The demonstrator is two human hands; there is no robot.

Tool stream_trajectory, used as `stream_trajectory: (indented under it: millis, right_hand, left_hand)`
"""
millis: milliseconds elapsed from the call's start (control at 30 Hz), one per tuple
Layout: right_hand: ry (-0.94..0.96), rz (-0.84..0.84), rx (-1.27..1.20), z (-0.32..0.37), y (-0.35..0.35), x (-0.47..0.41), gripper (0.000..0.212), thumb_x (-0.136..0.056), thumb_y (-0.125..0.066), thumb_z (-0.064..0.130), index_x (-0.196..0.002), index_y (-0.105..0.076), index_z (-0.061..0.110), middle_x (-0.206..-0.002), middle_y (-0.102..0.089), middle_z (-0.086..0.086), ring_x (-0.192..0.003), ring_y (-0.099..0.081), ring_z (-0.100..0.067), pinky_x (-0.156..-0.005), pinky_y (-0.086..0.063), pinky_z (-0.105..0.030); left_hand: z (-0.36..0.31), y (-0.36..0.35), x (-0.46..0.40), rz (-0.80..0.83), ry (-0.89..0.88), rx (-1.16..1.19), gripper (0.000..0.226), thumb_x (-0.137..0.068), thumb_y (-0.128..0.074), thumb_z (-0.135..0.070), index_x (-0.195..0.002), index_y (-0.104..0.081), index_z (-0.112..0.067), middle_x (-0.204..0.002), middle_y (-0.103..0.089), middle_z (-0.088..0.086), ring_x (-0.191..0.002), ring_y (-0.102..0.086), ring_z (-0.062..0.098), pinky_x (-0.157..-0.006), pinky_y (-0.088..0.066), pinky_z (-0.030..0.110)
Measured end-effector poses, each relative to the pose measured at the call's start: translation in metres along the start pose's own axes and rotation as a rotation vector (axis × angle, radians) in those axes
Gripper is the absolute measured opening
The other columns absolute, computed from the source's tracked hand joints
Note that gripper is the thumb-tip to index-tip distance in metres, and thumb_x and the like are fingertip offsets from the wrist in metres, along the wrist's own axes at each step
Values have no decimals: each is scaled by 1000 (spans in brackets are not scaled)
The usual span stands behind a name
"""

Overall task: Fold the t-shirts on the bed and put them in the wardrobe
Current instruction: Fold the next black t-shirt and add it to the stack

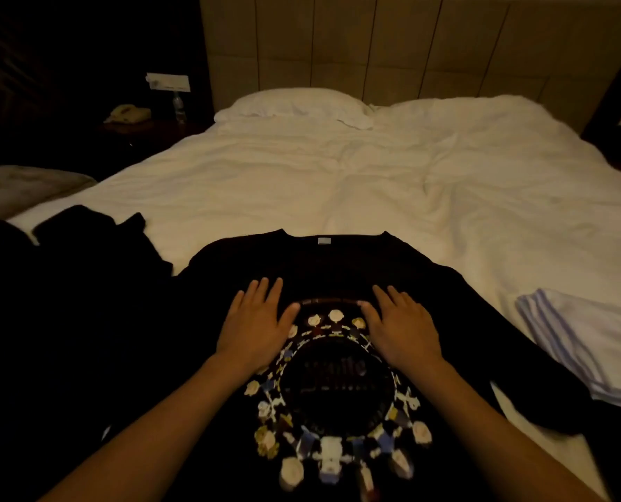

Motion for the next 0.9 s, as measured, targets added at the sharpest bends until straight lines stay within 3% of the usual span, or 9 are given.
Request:
stream_trajectory:
  millis: [167,500,767,900]
  right_hand:
    - [1,10,-25,-7,-6,40,62,-103,-14,54,-157,-16,24,-164,-14,-2,-151,-8,-21,-123,-8,-39]
    - [19,35,-92,-15,-4,159,54,-105,-21,42,-156,-20,23,-163,-17,-2,-151,-9,-21,-121,-6,-39]
    - [17,65,-191,-21,3,281,55,-105,-21,47,-155,-21,26,-163,-18,4,-151,-8,-13,-121,-2,-33]
    - [33,29,-198,-29,1,338,56,-104,-24,47,-155,-21,24,-163,-17,3,-151,-8,-12,-121,-2,-32]
  left_hand:
    - [14,5,41,38,22,-17,67,-100,-13,-59,-158,-8,-24,-165,-6,2,-152,-1,17,-122,0,35]
    - [14,19,168,82,48,48,65,-101,-15,-58,-157,-10,-25,-165,-5,-1,-151,2,14,-121,2,34]
    - [11,31,290,70,49,168,57,-104,-17,-48,-156,-13,-26,-164,-9,-6,-150,1,9,-119,6,30]
    - [11,28,340,31,32,156,75,-94,-3,-68,-155,-16,-27,-163,-12,-6,-151,-1,9,-119,5,30]
Point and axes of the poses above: each hand's wrist, its own x-axis away from the middle knuckle, its own y-axis out of the back of the hand, z = x × y, the point moved 3 cm from there along -x, towards the middle knuckle
